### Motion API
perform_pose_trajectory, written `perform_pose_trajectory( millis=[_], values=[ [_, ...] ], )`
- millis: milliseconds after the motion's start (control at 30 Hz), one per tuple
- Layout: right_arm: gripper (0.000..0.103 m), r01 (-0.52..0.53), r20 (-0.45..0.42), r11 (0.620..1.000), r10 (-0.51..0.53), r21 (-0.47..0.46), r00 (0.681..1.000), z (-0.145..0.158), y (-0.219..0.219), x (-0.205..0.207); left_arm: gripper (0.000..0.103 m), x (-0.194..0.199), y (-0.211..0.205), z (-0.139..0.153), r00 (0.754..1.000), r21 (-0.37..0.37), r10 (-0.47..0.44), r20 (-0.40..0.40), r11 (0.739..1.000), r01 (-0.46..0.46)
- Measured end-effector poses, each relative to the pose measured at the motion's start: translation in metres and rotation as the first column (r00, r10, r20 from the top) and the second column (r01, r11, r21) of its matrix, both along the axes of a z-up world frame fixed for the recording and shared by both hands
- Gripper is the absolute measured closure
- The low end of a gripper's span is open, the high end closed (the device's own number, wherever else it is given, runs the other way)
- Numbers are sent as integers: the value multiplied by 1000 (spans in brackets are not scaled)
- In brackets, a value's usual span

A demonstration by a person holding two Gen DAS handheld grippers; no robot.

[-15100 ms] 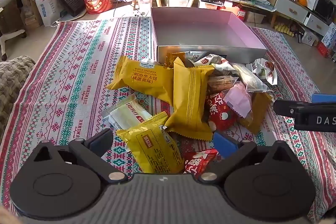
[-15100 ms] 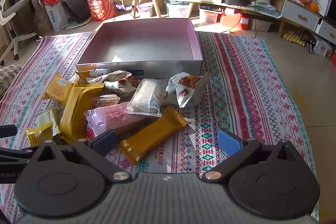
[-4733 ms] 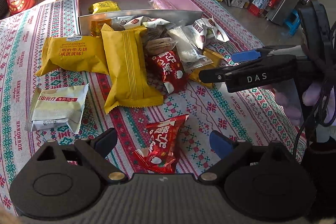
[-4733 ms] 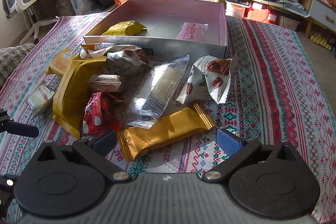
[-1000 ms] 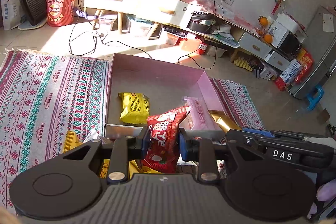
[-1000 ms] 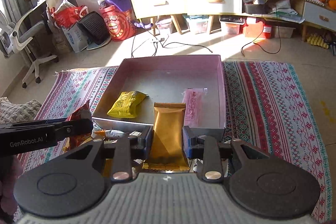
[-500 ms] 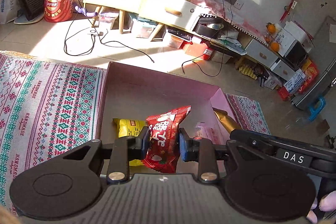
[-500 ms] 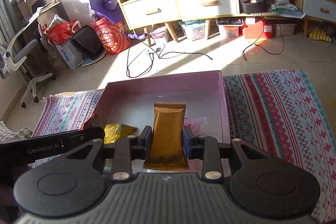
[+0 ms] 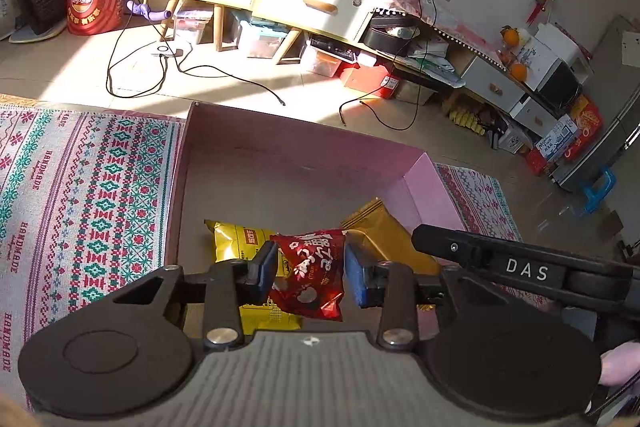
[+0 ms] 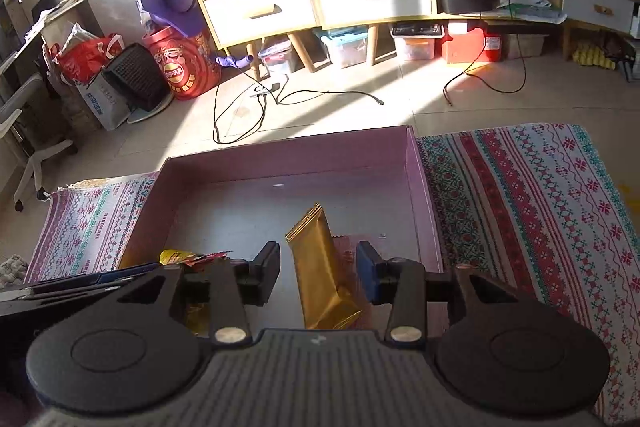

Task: Organize snacks
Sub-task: 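Open both grippers to drop the bags in the box and withdraw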

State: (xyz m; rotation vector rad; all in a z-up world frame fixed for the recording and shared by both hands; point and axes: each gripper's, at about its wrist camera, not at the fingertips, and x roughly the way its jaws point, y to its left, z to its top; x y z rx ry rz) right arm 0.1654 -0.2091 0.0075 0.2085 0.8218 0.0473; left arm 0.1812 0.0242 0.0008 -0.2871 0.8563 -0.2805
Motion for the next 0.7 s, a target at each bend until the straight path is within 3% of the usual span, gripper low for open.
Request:
perform_pose_trajectory(
  millis=[33, 300, 533, 700],
  values=[
    [44, 5, 7, 1000, -5, 1, 1000, 1, -1, -3, 42, -2, 0, 2, 1000, 6, -2, 7, 1000, 2],
    [25, 29, 20, 999, -28, -15, 999, 13, -11, -22, 14, -18, -8, 17, 999, 72, -30, 19, 997, 29],
    [15, -15, 19, 996, 16, -92, 1000, 23, -5, -48, 2, -46, -13, 32, 997, 157, -61, 55, 986, 51],
    [11, -36, 17, 995, 37, -91, 999, 32, -4, -67, 0, -65, -9, 36, 998, 189, -44, 53, 981, 34]
  ],
)
